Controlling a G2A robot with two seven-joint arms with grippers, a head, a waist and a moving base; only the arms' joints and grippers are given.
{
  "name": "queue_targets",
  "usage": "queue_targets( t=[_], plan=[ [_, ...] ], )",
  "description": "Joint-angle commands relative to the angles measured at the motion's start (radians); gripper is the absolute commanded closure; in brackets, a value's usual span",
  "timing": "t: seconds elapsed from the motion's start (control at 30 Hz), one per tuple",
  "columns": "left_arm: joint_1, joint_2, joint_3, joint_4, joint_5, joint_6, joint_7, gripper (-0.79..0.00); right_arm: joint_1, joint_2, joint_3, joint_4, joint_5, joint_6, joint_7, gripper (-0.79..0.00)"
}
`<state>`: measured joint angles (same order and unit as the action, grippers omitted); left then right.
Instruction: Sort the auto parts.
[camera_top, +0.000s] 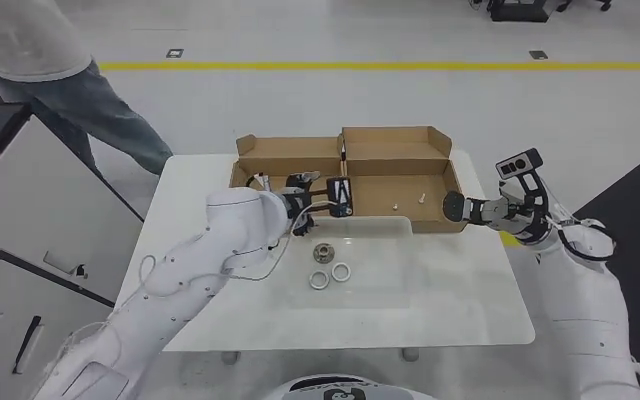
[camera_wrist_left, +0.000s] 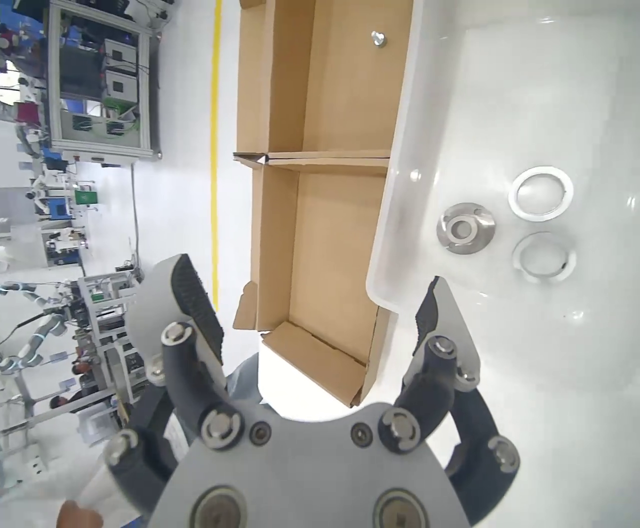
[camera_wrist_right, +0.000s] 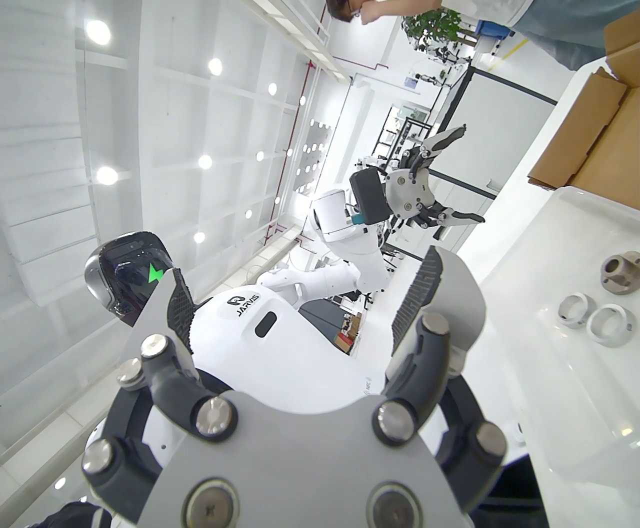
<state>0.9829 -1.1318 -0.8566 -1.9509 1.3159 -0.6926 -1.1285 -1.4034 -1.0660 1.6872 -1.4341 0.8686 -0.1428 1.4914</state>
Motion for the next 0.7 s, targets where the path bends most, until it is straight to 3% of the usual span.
queue_targets(
  t=[0.0, 0.4, 0.67],
  plan=[
    [-0.042, 0.006, 0.047, 0.014, -0.072, 0.036, -0.036, -0.785, 0.000, 0.000, 0.000, 0.000, 0.000, 0.000, 0.000, -0.785],
    [-0.253, 0.030, 0.289, 0.086, -0.418, 0.223, -0.222, -0.785, 0.000, 0.000, 0.000, 0.000, 0.000, 0.000, 0.000, -0.785],
    [-0.302, 0.025, 0.330, 0.121, -0.472, 0.256, -0.255, -0.785, 0.000, 0.000, 0.000, 0.000, 0.000, 0.000, 0.000, -0.785]
  ],
)
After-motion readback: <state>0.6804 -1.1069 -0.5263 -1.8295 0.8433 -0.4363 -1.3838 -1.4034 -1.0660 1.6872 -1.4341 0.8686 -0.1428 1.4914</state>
